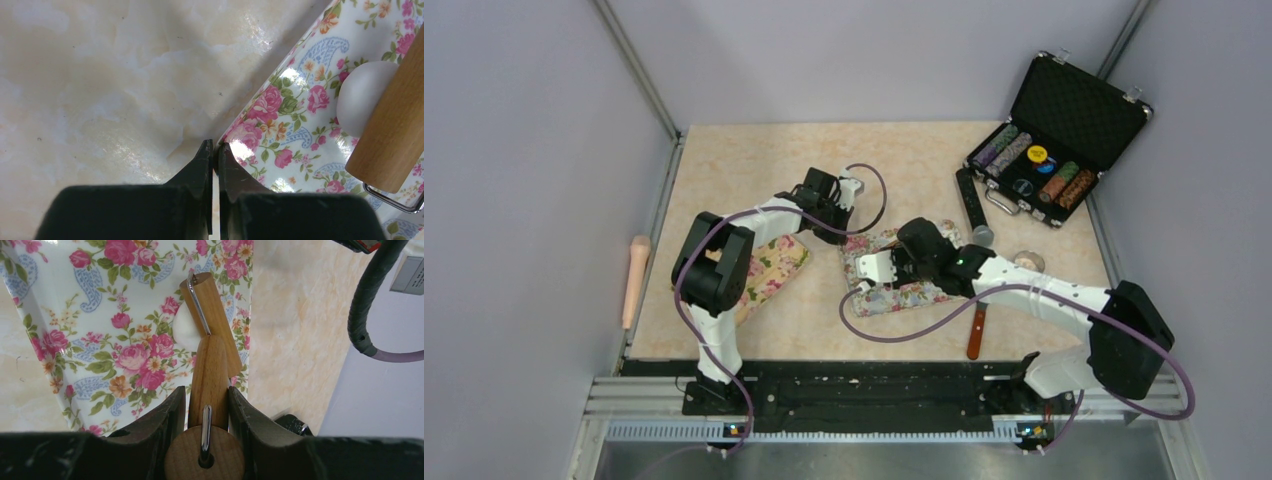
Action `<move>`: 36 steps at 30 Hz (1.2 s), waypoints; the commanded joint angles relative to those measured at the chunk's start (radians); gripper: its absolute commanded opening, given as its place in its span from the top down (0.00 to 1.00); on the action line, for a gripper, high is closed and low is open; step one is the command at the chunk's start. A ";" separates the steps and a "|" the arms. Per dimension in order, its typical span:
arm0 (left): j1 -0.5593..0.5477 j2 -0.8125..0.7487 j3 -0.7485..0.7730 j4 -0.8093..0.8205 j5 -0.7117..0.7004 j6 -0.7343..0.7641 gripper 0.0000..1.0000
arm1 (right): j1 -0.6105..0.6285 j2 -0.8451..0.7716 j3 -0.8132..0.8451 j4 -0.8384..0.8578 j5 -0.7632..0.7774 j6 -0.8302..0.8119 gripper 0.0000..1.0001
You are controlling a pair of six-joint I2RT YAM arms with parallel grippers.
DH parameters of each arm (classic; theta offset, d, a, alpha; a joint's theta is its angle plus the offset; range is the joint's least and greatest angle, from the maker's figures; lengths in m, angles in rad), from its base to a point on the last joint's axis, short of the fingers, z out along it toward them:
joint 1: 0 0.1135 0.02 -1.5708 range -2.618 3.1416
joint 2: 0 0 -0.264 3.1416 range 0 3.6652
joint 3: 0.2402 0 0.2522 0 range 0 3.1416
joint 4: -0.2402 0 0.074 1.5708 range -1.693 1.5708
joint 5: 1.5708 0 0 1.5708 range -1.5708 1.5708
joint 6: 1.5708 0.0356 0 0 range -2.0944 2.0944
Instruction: Roll out the dumpling wrappers from the dough
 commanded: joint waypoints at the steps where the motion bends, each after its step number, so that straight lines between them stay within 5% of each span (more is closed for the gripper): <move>1: 0.000 0.004 -0.022 0.045 -0.057 0.002 1.00 | 0.012 0.018 -0.071 -0.246 -0.072 0.038 1.00; 36: 0.000 0.005 -0.020 0.045 -0.058 0.001 1.00 | 0.011 0.004 -0.097 -0.341 -0.123 0.065 1.00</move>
